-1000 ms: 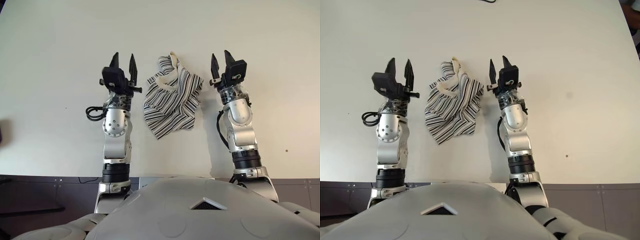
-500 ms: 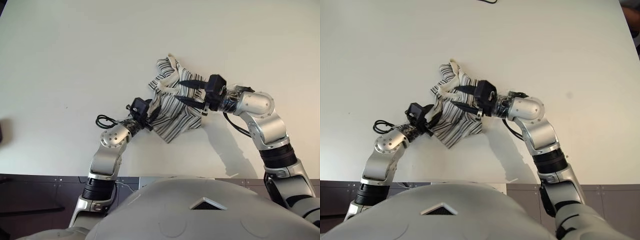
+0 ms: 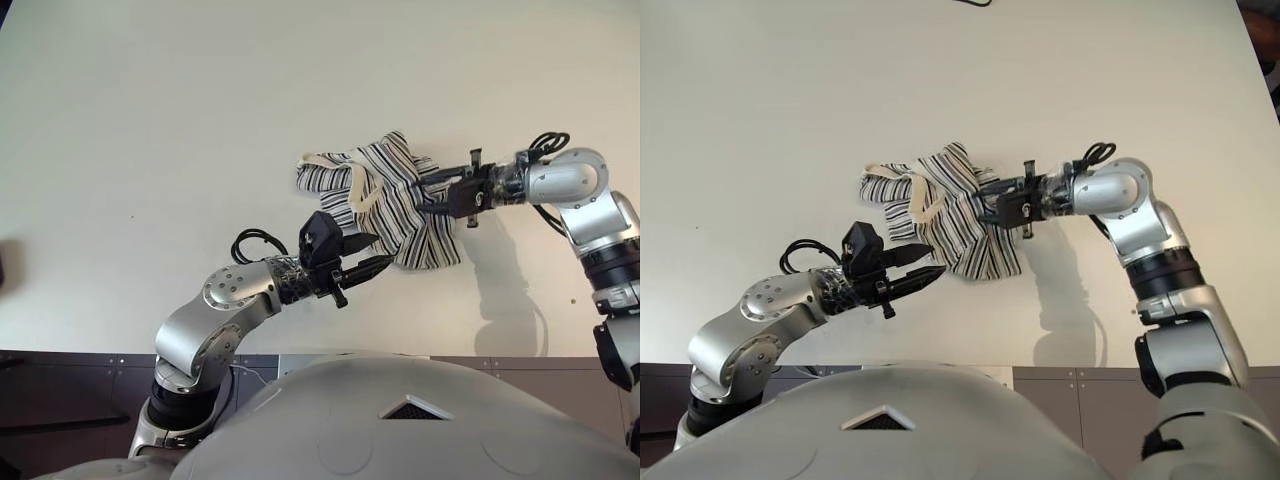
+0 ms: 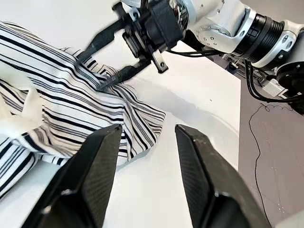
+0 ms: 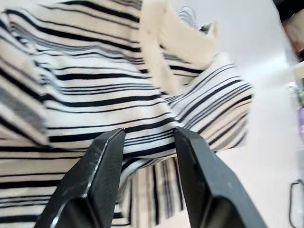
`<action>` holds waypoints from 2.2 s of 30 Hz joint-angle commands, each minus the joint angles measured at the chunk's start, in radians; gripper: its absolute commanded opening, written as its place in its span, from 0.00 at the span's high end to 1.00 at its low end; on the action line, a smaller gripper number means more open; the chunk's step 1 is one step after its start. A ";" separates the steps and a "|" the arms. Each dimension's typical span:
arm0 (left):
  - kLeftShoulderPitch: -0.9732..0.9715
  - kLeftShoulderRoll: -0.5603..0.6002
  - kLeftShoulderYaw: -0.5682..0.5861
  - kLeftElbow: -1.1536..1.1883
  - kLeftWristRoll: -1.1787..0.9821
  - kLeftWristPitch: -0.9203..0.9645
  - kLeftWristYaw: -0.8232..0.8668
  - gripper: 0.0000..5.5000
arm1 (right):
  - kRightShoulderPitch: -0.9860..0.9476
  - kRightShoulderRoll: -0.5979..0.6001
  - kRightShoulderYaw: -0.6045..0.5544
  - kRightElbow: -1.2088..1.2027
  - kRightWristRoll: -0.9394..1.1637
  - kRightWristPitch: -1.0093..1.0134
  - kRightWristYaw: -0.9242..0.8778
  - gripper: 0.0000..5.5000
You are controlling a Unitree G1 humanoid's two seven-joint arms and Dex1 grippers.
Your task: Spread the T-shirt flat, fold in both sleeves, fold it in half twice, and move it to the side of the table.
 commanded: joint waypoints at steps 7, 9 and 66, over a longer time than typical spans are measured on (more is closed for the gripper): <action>0.028 0.092 0.110 0.076 0.108 -0.173 0.045 0.63 | 0.298 -0.170 -0.121 -0.486 0.406 0.379 0.075 0.66; 0.055 0.093 0.107 0.086 0.134 -0.212 0.056 0.63 | 0.447 -0.236 -0.147 -0.615 0.442 0.459 0.073 0.66; 0.101 -0.017 -0.012 0.317 0.298 -0.421 0.177 0.62 | 0.379 -0.336 -0.225 -0.729 0.711 0.854 0.266 0.98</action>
